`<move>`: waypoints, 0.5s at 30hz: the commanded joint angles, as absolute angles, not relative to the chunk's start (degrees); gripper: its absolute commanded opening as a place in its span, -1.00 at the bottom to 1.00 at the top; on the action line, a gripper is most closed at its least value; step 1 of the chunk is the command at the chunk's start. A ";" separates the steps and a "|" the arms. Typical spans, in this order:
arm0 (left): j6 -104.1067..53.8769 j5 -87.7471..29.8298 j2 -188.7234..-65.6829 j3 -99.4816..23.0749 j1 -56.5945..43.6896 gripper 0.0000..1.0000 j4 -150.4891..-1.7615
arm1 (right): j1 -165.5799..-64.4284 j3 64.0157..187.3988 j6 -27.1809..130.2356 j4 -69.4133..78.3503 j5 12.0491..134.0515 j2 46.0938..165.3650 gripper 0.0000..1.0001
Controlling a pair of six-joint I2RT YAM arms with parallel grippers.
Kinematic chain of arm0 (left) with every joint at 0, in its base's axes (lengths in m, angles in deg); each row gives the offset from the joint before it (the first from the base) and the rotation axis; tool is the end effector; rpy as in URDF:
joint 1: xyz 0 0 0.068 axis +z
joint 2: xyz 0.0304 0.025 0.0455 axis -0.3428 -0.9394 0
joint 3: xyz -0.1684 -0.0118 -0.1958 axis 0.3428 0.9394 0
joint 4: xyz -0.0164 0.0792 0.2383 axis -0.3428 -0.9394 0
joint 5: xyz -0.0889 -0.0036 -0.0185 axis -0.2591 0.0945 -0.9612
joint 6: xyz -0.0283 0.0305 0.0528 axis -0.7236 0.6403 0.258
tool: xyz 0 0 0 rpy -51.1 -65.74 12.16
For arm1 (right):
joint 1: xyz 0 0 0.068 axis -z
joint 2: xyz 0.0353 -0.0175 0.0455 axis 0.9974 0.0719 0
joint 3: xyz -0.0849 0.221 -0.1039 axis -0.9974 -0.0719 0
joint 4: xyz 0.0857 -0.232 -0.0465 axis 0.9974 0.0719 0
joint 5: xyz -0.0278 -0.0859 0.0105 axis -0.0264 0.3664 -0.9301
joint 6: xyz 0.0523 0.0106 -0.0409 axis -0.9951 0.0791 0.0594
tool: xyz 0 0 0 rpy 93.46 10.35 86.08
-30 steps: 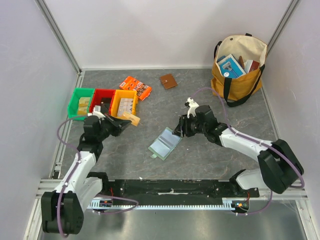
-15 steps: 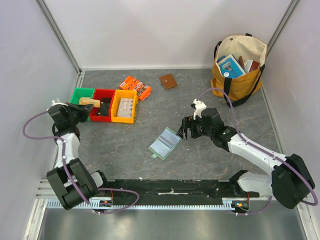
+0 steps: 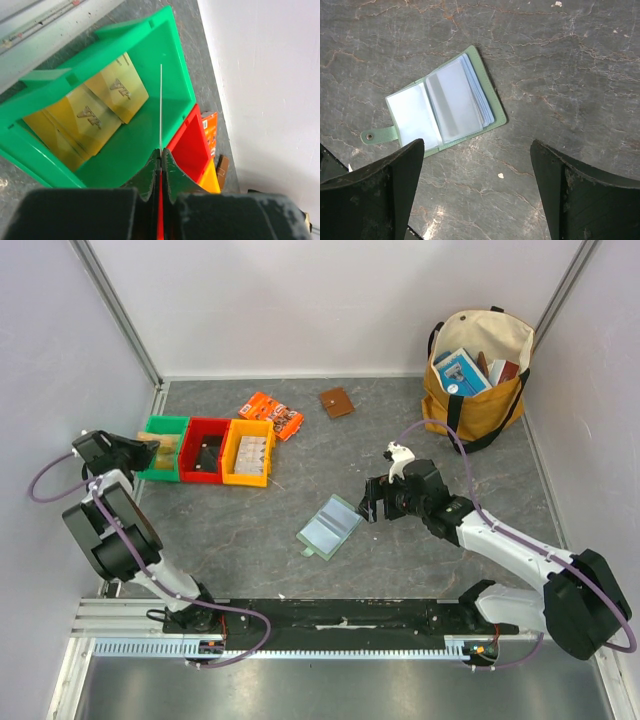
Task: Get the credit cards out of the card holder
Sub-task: Place the credit card in the storage box.
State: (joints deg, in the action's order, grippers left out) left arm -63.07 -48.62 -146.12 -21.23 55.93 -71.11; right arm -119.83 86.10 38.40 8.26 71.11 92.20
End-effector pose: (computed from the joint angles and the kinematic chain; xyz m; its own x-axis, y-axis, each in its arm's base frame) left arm 0.3076 0.1915 0.1962 -0.1295 -0.9233 -0.3615 -0.4540 0.3793 -0.8062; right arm 0.2097 0.1520 0.1979 -0.6833 -0.0547 -0.7281 -0.4570 0.8098 0.3680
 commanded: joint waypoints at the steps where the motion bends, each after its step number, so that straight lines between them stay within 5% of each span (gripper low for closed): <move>1: -61.61 -50.31 -150.75 -24.83 55.91 -0.97 -69.18 | -119.80 86.02 39.53 6.95 72.60 92.32 0.88; 8: -61.35 -50.06 -154.89 -25.62 53.98 -0.95 -69.70 | -119.80 86.11 39.71 6.16 72.52 93.99 0.87; 15: -58.63 -43.39 -155.78 -28.44 52.74 -0.61 -76.46 | -119.80 86.20 39.80 6.51 73.48 94.17 0.87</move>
